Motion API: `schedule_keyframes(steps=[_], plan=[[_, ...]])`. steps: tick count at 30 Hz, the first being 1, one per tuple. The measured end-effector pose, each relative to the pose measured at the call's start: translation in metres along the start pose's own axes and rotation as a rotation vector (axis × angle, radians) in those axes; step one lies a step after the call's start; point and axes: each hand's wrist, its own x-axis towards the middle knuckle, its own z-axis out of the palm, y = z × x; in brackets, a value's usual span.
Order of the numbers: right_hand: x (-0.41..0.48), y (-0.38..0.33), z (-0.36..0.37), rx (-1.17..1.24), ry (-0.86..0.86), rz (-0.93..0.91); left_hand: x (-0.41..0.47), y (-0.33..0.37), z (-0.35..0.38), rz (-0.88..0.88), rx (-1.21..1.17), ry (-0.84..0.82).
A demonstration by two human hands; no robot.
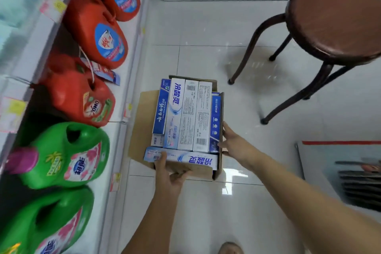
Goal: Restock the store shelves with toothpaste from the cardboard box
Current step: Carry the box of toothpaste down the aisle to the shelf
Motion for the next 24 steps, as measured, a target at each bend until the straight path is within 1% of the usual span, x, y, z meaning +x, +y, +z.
schedule_keyframes(steps=[6,9,14,16,24], plan=[[0.068,-0.08,-0.019,-0.02,-0.047,0.025,0.052,0.044,0.075,0.014,0.033,0.066],[0.105,-0.121,-0.031,-0.019,-0.042,0.047,0.079,0.069,0.111,-0.048,0.02,0.029],[0.161,-0.186,-0.051,-0.079,-0.026,0.114,0.118,0.109,0.176,-0.057,0.049,-0.014],[0.183,-0.205,-0.062,-0.086,-0.011,0.148,0.132,0.122,0.2,-0.04,0.077,-0.012],[0.268,-0.293,-0.094,-0.084,-0.038,0.179,0.184,0.166,0.301,-0.01,0.109,0.049]])
